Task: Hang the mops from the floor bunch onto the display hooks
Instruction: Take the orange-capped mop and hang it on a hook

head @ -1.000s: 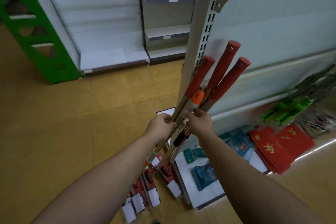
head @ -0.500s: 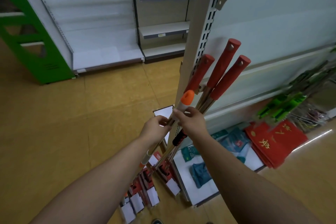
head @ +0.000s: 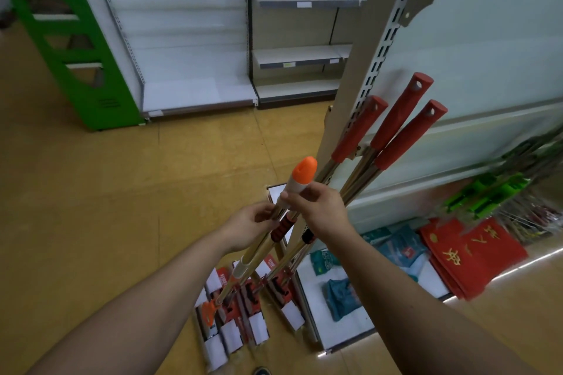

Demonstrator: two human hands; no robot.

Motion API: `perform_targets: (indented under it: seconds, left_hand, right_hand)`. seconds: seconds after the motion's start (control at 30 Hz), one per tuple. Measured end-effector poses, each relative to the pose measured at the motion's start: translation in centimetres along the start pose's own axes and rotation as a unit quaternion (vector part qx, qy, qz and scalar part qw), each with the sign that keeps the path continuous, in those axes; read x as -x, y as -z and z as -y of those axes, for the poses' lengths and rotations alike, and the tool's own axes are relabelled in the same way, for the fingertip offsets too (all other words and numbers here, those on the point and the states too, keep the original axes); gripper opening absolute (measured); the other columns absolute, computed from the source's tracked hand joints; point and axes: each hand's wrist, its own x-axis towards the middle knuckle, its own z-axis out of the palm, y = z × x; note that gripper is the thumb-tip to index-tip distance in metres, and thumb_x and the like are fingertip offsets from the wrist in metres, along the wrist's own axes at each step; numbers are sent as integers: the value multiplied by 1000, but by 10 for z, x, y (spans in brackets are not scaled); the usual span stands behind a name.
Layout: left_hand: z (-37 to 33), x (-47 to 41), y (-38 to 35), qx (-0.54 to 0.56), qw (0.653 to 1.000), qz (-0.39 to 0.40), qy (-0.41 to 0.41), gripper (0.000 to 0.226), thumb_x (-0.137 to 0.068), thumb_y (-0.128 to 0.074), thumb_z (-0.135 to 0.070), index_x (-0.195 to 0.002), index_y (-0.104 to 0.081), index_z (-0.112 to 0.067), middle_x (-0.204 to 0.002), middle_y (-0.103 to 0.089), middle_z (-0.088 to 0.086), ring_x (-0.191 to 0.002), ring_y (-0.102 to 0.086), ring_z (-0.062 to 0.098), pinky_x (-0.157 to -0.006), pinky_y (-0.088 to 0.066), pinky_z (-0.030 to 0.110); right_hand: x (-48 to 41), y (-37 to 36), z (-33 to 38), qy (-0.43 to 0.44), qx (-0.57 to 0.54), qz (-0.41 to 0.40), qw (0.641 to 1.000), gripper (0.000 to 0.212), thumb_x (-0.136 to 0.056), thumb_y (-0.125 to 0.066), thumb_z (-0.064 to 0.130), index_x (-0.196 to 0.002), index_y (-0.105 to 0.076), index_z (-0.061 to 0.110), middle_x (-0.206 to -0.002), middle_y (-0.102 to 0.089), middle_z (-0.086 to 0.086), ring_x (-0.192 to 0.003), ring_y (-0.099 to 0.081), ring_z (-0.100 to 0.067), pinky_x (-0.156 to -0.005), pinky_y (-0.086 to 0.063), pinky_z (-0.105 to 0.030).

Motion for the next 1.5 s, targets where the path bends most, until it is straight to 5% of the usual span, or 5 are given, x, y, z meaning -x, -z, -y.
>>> perform_targets:
  seconds: [0.43, 0.7, 0.9, 1.3, 1.5]
  left_hand:
    - [18, 68, 49, 5, 1000, 4, -5, 22, -97, -68, -16, -112, -71, -32, -119, -75, -3, -115, -68, 9, -106, -50, 29]
    - [9, 105, 60, 18, 999, -37, -23, 27, -94, -71, -16, -106, -74, -39, -108, -80, -12, -110, -71, 6, -108, -51, 34]
    - [-16, 130, 64, 19, 995, -74, -71, 24, -91, -74, -17, -108, -77, -33, -108, -80, -9, -107, -73, 7, -104, -54, 37]
    - [-77, 175, 19, 26, 983, -121, -135, 27, -89, -76, -16, -111, -77, -31, -105, -81, -10, -104, -74, 6, -95, -55, 32]
    - [-120, 196, -40, 20, 978, -126, -164, 25, -87, -76, -10, -107, -78, -25, -97, -82, -9, -91, -75, 1, -73, -53, 6]
  right_hand:
    - [49, -48, 29, 95, 12, 42, 995, 14, -88, -76, 40, -95, -79, 28, -92, -79, 11, -90, -72, -5, -79, -56, -32]
    - [66, -53, 58, 113, 0, 86, 990, 2, -91, -76, 34, -92, -76, 33, -93, -80, 6, -91, -75, -13, -82, -62, -51]
    - [74, -38, 89, 136, -8, 121, 983, 23, -92, -74, 36, -109, -76, 20, -99, -80, 1, -93, -77, -15, -74, -66, -45]
    - [114, 28, 124, 212, 0, 144, 967, 22, -95, -71, 35, -112, -73, 22, -101, -80, 0, -90, -78, -15, -77, -64, -40]
    - [146, 89, 118, 250, -13, 127, 960, 21, -95, -71, 35, -110, -75, 21, -98, -80, -1, -88, -77, -18, -74, -64, -45]
